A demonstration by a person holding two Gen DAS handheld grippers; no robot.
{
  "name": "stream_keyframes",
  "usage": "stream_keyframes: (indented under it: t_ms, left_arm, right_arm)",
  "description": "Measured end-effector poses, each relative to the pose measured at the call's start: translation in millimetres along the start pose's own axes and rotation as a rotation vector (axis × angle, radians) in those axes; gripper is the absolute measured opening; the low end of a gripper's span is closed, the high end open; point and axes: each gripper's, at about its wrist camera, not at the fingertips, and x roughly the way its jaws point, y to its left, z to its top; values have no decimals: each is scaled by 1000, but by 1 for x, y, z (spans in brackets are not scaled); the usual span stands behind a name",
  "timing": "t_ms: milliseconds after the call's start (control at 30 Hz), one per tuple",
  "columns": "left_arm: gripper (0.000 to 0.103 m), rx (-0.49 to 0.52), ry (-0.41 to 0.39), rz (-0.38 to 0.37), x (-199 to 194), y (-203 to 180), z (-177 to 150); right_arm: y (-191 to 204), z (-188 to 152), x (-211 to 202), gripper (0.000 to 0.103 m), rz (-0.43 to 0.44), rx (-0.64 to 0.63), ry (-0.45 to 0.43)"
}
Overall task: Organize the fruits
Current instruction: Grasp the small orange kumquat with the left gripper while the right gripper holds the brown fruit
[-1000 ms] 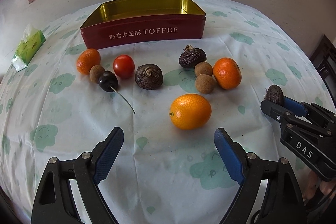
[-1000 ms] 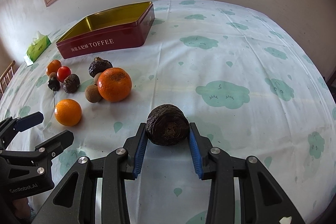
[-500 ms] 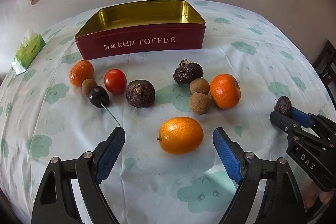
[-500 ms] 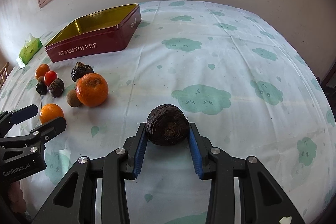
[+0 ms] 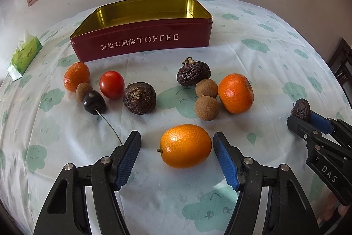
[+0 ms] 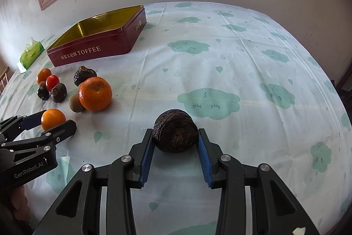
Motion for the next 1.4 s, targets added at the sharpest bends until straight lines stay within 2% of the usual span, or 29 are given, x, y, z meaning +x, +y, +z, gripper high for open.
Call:
stream_keyframes:
  t_ms: [67,267,1033,1400]
  left_arm:
    - [57,2,-6,-3,-1,1,0]
    - [44,5,-10,-8,-2,2,0]
    - [43,20,-25,7,-9,9,-4]
    - [43,18,-30,-17,-9,16,0]
  right_arm:
    - [0,0,0,36,0,0,0]
    - [0,0,0,36,-1,-1,-2]
    - [0,0,0,36,2,-1,-3]
    - [3,9,-5,35,-10,-16,0]
